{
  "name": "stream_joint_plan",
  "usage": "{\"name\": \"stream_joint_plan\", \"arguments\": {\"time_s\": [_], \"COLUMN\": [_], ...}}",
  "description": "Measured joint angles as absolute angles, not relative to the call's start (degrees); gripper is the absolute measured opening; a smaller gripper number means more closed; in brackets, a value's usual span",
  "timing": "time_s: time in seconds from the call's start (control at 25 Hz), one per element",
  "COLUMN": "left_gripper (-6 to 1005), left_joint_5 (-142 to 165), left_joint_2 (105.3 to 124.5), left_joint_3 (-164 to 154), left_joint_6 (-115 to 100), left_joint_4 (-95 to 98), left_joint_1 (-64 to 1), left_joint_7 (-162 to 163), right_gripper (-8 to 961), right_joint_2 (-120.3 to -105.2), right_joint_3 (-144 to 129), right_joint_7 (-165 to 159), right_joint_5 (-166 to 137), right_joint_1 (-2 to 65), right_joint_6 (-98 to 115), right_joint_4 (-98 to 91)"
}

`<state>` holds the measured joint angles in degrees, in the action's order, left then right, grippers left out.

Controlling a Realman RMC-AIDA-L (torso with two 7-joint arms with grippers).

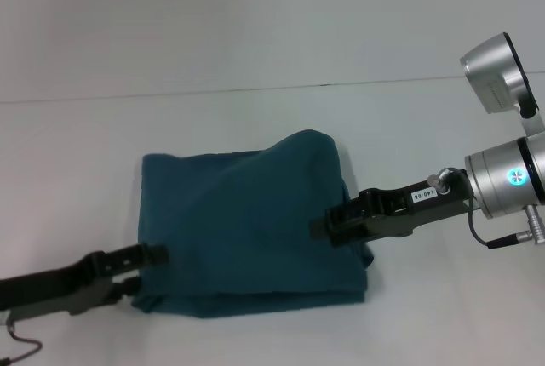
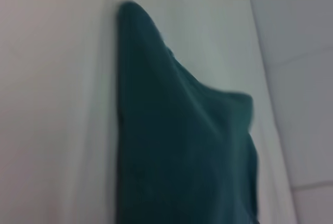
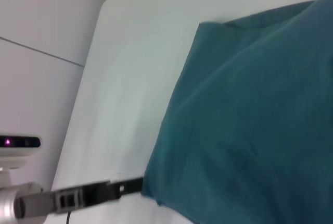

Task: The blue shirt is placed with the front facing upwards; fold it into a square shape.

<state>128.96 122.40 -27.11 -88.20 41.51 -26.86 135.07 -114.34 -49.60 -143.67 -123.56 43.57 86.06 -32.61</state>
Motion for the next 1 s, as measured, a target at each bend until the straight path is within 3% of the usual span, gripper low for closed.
{"name": "stream_joint_plan", "arguments": {"time_s": [0.24, 0.52, 0.76, 0.96, 1.0], "left_gripper": [947, 946, 942, 937, 937], "left_joint_5": [128.83, 126.69, 125.51, 127.76, 127.78], "left_joint_2": [122.54, 120.64, 120.44, 120.44, 120.6], "left_joint_3": [-25.98, -20.16, -17.83, -18.58, -19.21], "left_joint_6": [-91.7, -99.99, -111.57, -112.0, -112.01], "left_joint_4": [43.71, 47.67, 48.74, 49.32, 49.33], "left_joint_1": [-24.96, -22.75, -22.68, -22.29, -22.03], "left_joint_7": [135.64, 124.28, 93.45, 90.48, 90.16], "right_gripper": [556, 557, 558, 558, 615], "right_joint_2": [-114.24, -114.14, -116.07, -119.07, -119.39], "right_joint_3": [-49.51, -47.74, -45.52, -47.09, -48.07], "right_joint_7": [-143.64, -133.8, -101.85, -88.74, -88.46], "right_joint_5": [-123.58, -122.48, -113.23, -111.89, -112.63], "right_joint_1": [43.65, 43.22, 37.44, 31.19, 30.48], "right_joint_6": [85.98, 86.74, 88.94, 94.79, 95.2], "right_joint_4": [-32.61, -32.61, -33.33, -39.49, -39.84]}}
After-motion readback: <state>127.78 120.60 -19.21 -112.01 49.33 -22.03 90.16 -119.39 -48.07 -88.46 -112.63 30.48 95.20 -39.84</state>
